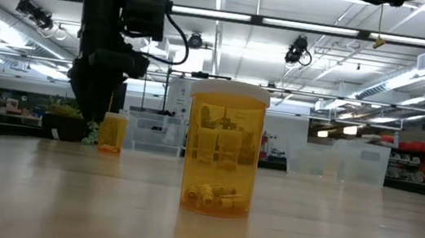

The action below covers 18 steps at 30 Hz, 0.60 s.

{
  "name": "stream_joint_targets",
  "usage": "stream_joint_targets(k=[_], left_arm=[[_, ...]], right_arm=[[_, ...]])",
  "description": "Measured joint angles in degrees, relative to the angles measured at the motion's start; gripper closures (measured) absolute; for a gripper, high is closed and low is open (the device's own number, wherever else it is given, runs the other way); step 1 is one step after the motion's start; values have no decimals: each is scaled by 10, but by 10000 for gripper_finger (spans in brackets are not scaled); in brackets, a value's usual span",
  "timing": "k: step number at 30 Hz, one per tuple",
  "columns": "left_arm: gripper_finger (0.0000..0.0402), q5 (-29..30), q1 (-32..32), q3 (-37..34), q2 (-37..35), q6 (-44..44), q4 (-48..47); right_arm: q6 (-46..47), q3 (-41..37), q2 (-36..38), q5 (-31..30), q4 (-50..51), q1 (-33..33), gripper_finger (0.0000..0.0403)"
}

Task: Pick and place medicine bottles into bin by pill shape (circle, oval)
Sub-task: Put the big pill bottle into the left transparent bin

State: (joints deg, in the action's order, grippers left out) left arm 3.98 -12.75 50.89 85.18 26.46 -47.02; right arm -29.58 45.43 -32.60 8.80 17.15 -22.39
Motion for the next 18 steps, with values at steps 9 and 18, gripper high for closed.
stream_joint_targets(k=[9, 18], left_arm=[[105, 6, 0, 0, 47, 0, 62], [107, 7, -10, 0, 84, -1, 85]], right_arm=[[0, 0, 0, 3, 3, 0, 242], [0, 0, -3, 3, 3, 0, 242]])
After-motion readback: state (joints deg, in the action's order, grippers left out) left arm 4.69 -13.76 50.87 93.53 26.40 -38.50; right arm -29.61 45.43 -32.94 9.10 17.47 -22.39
